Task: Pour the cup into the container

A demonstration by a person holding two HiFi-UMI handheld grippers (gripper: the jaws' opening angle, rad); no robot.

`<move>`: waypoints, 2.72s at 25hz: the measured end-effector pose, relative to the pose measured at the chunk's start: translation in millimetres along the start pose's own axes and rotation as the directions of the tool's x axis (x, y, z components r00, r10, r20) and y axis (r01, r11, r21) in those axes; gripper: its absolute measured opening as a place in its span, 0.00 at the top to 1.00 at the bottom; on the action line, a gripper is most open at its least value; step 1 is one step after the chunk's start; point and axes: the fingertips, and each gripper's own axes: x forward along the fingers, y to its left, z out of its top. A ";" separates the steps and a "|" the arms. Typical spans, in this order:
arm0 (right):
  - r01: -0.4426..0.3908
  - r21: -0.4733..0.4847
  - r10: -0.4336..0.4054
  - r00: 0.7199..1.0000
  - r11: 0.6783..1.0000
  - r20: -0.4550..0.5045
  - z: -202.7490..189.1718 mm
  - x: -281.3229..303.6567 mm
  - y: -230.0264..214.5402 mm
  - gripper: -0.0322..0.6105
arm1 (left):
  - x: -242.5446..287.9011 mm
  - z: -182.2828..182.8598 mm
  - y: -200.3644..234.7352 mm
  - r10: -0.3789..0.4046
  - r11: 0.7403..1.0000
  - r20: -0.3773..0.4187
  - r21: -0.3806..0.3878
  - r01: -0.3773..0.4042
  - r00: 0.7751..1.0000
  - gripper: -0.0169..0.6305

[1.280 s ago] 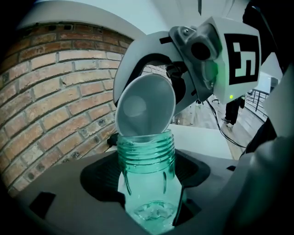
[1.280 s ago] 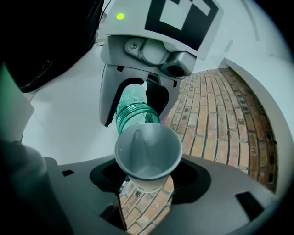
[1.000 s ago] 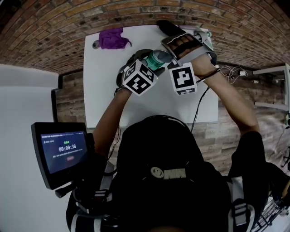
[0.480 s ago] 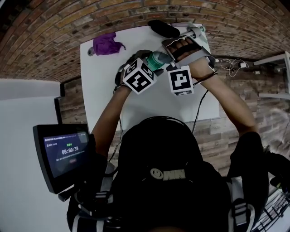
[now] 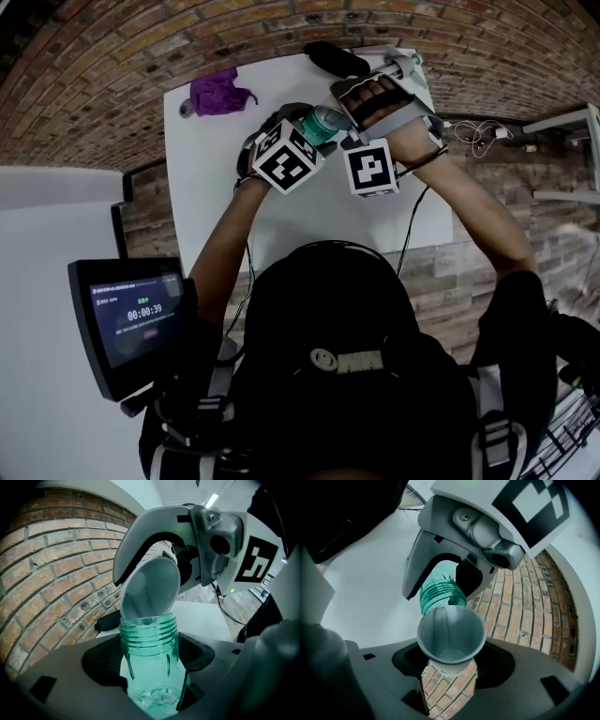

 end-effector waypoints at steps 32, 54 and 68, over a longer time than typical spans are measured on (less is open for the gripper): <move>-0.006 -0.055 0.003 0.998 0.998 -0.060 -4.1 3.4 -0.8 0.53 | 2.0 1.0 2.7 0.013 1.000 0.018 -0.006 -0.013 1.000 0.42; -0.007 -0.061 0.004 0.999 0.998 -0.052 7.4 -2.1 -13.6 0.53 | -11.1 -2.8 8.3 0.043 0.999 0.067 -0.034 -0.041 0.997 0.42; -0.094 0.313 0.028 0.977 0.945 0.209 42.5 -7.2 -33.7 0.53 | -43.9 -20.4 19.2 0.165 0.981 0.233 -0.135 -0.137 0.958 0.42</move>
